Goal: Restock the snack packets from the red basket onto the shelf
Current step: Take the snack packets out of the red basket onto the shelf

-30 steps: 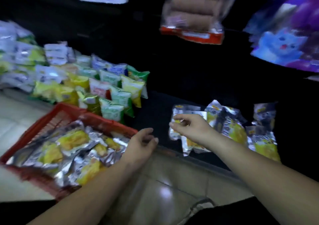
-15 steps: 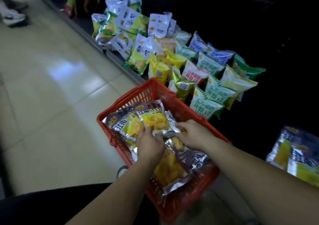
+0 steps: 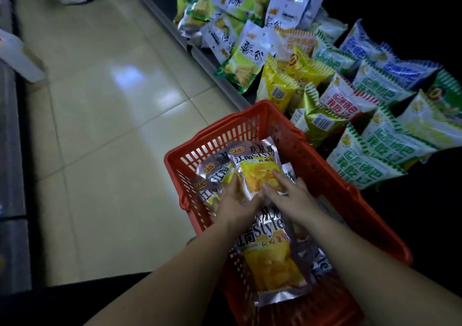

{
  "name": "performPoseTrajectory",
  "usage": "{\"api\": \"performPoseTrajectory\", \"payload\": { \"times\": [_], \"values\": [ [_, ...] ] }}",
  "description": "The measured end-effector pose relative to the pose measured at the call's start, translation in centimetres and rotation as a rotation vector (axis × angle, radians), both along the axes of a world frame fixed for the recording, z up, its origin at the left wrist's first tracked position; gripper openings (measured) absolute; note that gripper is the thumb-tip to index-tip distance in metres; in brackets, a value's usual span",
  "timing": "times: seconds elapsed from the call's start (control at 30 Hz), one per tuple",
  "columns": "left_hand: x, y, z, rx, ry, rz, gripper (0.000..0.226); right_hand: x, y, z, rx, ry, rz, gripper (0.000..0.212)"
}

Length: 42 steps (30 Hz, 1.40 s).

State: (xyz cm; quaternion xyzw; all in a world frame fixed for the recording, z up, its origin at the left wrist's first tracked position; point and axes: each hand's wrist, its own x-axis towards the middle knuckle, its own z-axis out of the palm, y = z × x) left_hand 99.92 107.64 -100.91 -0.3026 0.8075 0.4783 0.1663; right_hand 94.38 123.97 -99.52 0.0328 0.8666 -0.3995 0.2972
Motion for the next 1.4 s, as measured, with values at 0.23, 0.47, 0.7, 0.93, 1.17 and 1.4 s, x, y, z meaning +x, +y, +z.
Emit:
{"api": "performPoseTrajectory", "payload": {
  "times": [0.23,0.47,0.7,0.93,1.17,1.4],
  "values": [
    [0.1,-0.7,0.2,0.003,-0.060,0.141,0.100,-0.5,0.9,-0.1,-0.144,-0.009,0.002,0.054],
    [0.5,-0.3,0.5,0.399,-0.027,0.181,0.108,-0.1,1.1,-1.2,-0.043,-0.065,0.035,0.070],
    [0.6,0.8,2.0,0.301,0.189,0.065,0.088,0.3,1.8,0.2,-0.124,0.024,-0.001,0.060],
    [1.1,2.2,6.9,0.216,0.365,0.090,0.069,2.3,2.7,4.5,-0.229,0.239,-0.062,0.059],
    [1.8,1.3,16.1,0.184,0.530,-0.010,0.061,3.5,2.7,12.2,-0.339,0.396,-0.073,0.057],
    [5.5,1.1,22.4,0.212,0.569,0.026,0.046,7.4,4.2,18.1,-0.316,0.461,-0.037,0.058]
  ]
}}
